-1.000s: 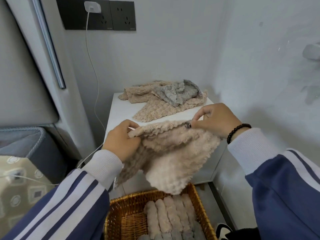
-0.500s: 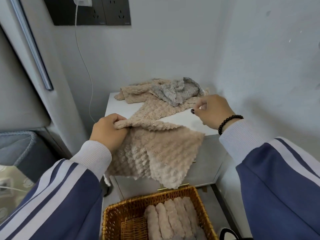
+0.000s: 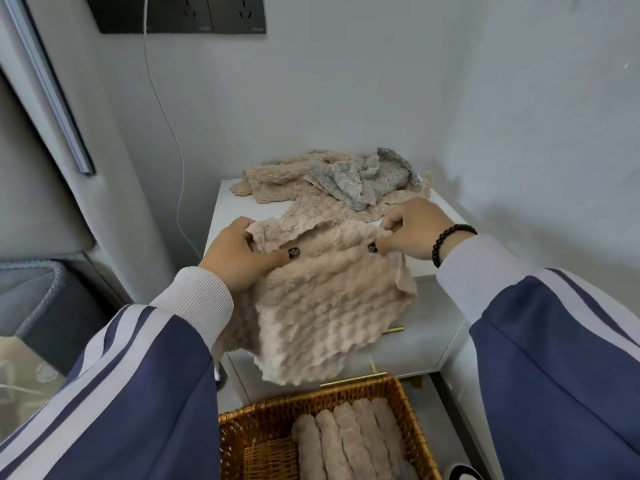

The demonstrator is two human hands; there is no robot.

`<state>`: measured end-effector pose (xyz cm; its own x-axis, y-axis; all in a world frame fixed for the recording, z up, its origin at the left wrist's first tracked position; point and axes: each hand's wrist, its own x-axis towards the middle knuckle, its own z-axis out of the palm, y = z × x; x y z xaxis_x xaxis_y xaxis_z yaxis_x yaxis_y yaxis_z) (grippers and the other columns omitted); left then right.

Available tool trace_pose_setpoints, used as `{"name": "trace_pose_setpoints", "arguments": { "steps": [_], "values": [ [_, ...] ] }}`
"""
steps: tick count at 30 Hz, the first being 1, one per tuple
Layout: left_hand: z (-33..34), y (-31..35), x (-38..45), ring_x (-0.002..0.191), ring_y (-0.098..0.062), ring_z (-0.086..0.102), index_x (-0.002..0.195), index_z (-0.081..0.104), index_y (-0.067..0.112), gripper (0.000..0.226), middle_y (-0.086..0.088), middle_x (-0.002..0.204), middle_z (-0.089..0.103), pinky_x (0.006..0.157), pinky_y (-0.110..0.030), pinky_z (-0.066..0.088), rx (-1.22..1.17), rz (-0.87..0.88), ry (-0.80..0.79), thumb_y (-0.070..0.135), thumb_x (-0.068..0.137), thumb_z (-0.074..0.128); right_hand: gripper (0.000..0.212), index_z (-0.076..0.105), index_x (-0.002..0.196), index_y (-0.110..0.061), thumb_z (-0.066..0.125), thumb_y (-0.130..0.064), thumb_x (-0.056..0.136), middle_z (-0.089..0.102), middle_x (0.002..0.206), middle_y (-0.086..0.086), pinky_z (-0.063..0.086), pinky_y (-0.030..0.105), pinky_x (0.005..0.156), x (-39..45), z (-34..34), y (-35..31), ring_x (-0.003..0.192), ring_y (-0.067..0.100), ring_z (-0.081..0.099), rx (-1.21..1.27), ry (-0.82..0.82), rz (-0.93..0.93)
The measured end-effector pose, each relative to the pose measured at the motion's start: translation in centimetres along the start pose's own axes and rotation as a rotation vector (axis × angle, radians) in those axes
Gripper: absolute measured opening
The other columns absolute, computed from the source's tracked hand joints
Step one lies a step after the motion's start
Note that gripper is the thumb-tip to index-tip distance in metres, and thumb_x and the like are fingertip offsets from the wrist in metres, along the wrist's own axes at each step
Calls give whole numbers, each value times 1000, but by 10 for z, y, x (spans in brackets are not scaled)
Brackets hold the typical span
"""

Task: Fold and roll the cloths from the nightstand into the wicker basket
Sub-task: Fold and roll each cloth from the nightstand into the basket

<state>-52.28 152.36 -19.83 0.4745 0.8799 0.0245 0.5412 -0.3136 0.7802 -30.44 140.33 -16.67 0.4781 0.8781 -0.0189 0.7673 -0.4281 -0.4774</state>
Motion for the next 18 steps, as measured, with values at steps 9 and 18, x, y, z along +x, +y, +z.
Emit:
{"name": "trace_pose_setpoints", "arguments": {
  "steps": [9, 18],
  "values": [
    [-1, -12, 24, 72, -17, 56, 87, 62, 15, 12, 1, 80, 62, 55, -24, 41, -7, 70, 233, 25, 85, 68, 16, 57, 83, -15, 51, -8, 96, 64, 110, 9, 58, 41, 64, 30, -1, -18, 55, 21, 71, 287, 149, 100],
    [-21, -16, 60, 52, -16, 55, 77, 72, 5, 19, -15, 66, 65, 53, -30, 53, -17, -33, 272, 19, 86, 63, 16, 73, 103, -17, 62, -16, 91, 65, 122, -3, 42, 11, 48, 59, 5, -13, 61, 6, 54, 322, 213, 33]
  ]
}}
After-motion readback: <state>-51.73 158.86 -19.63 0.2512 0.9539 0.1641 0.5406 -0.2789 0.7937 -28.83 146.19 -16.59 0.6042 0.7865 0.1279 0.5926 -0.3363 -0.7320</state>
